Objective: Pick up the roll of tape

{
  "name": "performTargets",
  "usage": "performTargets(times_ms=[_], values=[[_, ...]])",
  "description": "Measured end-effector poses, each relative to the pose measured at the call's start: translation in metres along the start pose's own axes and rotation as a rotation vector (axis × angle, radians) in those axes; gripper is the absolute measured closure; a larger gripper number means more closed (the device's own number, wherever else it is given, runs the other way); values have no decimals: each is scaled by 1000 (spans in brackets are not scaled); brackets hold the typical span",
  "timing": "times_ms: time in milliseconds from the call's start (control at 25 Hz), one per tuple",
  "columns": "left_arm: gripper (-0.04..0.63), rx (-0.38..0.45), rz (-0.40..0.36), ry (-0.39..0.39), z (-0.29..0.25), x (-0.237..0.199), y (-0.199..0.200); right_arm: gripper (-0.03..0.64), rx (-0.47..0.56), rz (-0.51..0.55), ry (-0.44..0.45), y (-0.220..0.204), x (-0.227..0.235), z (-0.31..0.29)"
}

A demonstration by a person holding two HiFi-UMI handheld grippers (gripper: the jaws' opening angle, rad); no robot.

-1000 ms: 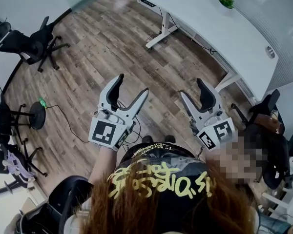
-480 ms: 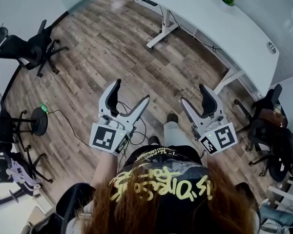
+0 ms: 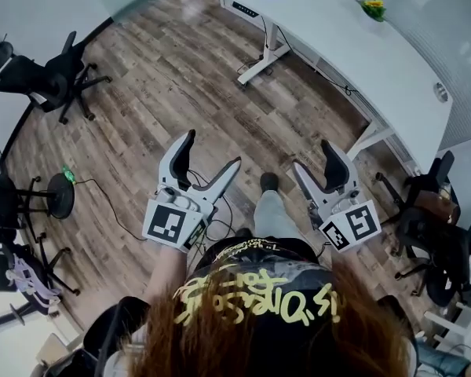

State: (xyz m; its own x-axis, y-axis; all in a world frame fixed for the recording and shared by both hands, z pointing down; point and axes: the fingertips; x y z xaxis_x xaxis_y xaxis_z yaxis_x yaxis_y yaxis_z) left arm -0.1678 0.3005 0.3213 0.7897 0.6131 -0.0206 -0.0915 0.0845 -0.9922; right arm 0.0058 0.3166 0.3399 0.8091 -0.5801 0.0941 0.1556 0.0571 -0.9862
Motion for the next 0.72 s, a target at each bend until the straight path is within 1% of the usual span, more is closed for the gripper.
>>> performTargets(times_ms=[160, 400, 480, 720], values=[[193, 8, -15, 5, -33, -17, -3, 327, 22, -1, 20, 1, 26, -32], [193, 14, -33, 18, -101, -37, -7, 327, 9, -2, 65, -6, 83, -79], [193, 25, -45, 34, -125, -46, -8, 327, 11, -2, 78, -4, 104, -97], [195, 42, -31, 83, -181, -73, -8, 327, 31, 18, 122, 9, 157, -148]])
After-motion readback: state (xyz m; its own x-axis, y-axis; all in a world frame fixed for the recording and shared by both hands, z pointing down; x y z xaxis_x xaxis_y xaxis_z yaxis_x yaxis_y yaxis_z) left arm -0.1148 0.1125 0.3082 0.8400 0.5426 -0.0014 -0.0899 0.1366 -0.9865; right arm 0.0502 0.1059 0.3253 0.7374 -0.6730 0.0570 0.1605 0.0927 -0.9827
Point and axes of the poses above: the fingertips, and each gripper's own axes: z backward along the fingers, x to its right, y out of its top, and after that the axes turned 7 degrees about x, right-handed
